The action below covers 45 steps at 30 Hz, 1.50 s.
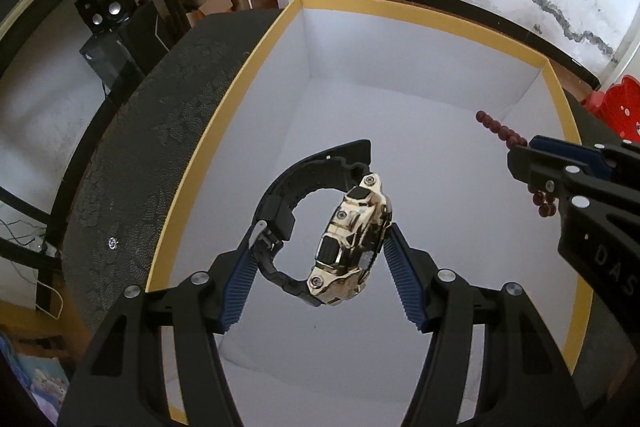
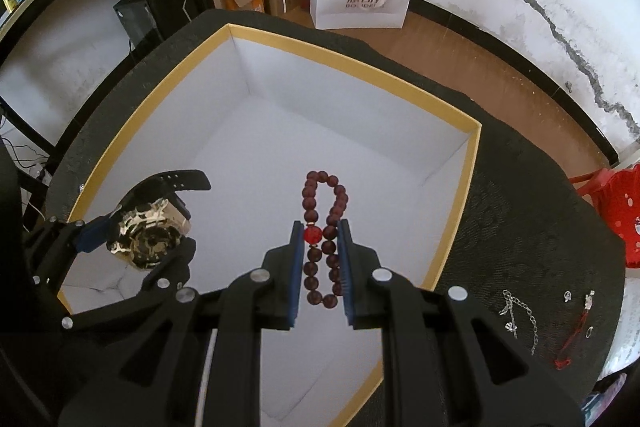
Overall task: Organize jewelry
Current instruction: 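Carry the watch with the left tool and bracelet with the right tool into the box, then open both tools to drop the watch and bracelet inside the box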
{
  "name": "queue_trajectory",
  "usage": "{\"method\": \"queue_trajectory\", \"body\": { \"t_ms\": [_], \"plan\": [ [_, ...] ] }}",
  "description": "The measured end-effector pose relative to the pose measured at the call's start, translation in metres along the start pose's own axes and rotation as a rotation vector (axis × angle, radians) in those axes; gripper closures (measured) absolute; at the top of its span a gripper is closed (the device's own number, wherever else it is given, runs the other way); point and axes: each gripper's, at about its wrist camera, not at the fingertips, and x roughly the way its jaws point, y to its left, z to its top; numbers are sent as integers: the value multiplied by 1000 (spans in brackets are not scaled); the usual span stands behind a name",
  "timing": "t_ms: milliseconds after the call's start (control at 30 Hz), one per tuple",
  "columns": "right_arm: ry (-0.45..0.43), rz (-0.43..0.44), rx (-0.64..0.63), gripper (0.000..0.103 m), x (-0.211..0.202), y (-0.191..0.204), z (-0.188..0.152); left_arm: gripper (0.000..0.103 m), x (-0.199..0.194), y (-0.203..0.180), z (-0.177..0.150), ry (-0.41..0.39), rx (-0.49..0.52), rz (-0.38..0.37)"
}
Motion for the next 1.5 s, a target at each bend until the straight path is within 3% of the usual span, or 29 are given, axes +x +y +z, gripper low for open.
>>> {"method": "queue_trajectory", "body": {
  "t_ms": [1200,1333,1433,1500],
  "plan": [
    [53,-6,9,86,27,0,8,38,14,-6,4,67,8,31],
    [45,-2,19,86,27,-1,11,25,10,-6,8,34,9,46],
    [39,9,24,85,23,-3,12,21,6,-4,11,20,-1,41],
    [32,17,26,72,19,-4,12,18,4,-3,12,15,-3,39]
  ]
}}
